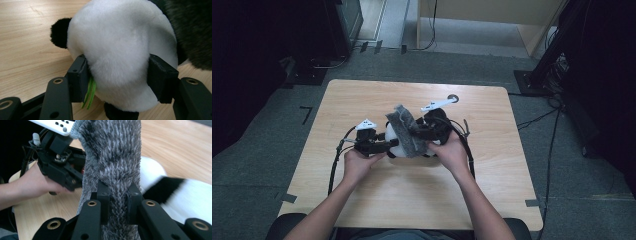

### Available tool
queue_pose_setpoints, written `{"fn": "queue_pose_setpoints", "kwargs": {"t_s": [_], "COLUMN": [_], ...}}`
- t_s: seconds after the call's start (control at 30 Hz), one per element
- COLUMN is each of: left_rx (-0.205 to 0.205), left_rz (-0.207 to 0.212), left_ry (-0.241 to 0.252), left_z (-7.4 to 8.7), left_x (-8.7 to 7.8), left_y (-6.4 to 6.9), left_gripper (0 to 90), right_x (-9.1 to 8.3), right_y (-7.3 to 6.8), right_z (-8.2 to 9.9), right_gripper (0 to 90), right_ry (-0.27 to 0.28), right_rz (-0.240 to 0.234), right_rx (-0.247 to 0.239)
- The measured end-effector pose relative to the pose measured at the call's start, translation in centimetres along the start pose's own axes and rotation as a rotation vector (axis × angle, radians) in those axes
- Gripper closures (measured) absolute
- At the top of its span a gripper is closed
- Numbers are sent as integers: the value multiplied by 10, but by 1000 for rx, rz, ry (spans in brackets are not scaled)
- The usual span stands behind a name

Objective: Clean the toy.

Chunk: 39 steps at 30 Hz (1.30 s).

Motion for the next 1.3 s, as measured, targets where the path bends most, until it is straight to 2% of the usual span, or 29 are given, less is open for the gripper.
{"fn": "queue_pose_setpoints", "kwargs": {"t_s": [0.1,0.23,0.3,0.37,0.5,0.77,0.93,1.3], "left_rx": [1,6,7,6,7,27,22,13], "left_rz": [-1,-9,-10,-6,-3,1,8,24], "left_ry": [0,1,1,7,8,-16,-13,-18], "left_z": [2,4,4,4,3,2,0,-3], "left_x": [-1,-1,0,0,1,0,1,3], "left_y": [0,0,0,0,0,-1,-1,-3], "left_gripper": [399,399,399,399,399,402,403,403], "right_x": [20,44,49,48,41,9,-16,-52], "right_y": [2,15,22,23,24,39,49,62], "right_z": [-6,1,7,9,11,21,29,48], "right_gripper": [789,786,785,785,781,773,777,775], "right_ry": [-31,-89,-72,-60,-72,-18,25,70], "right_rz": [-15,4,-8,0,57,95,109,145], "right_rx": [-10,23,37,27,-4,75,126,196]}}
Point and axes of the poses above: each handheld gripper's, and its own axes: x roughly forward along the jaws, z roughly out of its underside, y roughly to its right, the point moved 3 cm from there along x, roughly forward along the jaws, and after that the axes turned 11 degrees about -z, right-handed, at the moved point
